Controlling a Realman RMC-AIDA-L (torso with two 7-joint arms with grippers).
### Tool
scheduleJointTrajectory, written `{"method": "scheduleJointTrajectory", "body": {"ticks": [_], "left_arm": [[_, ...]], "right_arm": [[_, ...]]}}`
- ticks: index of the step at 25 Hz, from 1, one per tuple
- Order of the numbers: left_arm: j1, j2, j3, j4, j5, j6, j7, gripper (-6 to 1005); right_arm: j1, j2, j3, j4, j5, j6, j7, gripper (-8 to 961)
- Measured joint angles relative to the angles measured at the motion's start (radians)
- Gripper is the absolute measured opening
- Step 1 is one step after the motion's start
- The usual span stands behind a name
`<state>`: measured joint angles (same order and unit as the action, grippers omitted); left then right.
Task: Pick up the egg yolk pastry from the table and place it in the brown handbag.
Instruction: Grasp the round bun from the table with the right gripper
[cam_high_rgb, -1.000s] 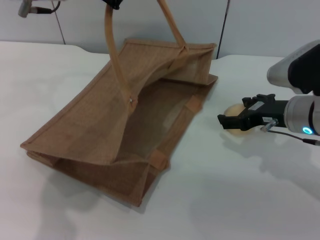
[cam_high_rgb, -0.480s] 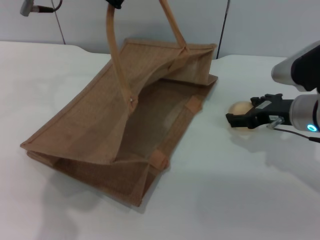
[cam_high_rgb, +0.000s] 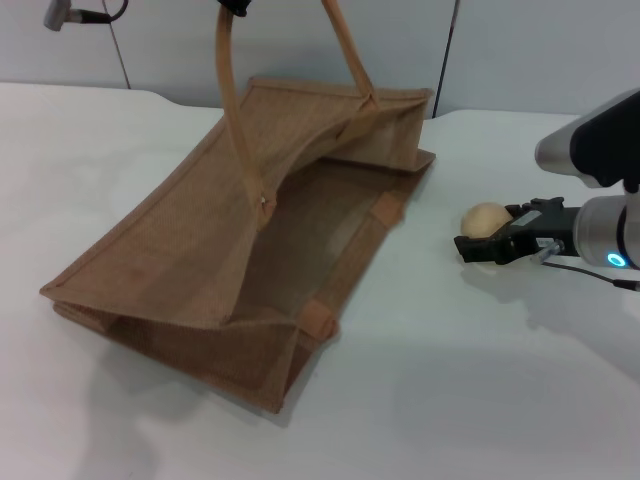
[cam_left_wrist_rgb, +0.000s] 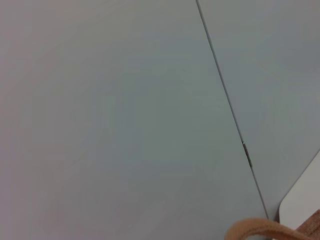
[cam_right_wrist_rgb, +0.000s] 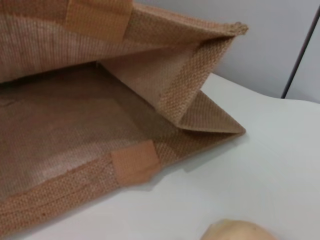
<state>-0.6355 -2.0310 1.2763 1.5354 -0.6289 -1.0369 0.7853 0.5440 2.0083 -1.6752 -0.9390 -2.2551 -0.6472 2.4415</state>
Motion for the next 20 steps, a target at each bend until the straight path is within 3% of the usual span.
{"method": "scheduleJointTrajectory", "body": {"ticks": [20], "left_arm": [[-0.013, 0.000, 0.002, -0.026, 0.000, 0.000, 0.000, 120]], "right_arm": [[0.042, 0.007, -0.007, 0.066, 0.002, -0.011, -0.003, 844]]}}
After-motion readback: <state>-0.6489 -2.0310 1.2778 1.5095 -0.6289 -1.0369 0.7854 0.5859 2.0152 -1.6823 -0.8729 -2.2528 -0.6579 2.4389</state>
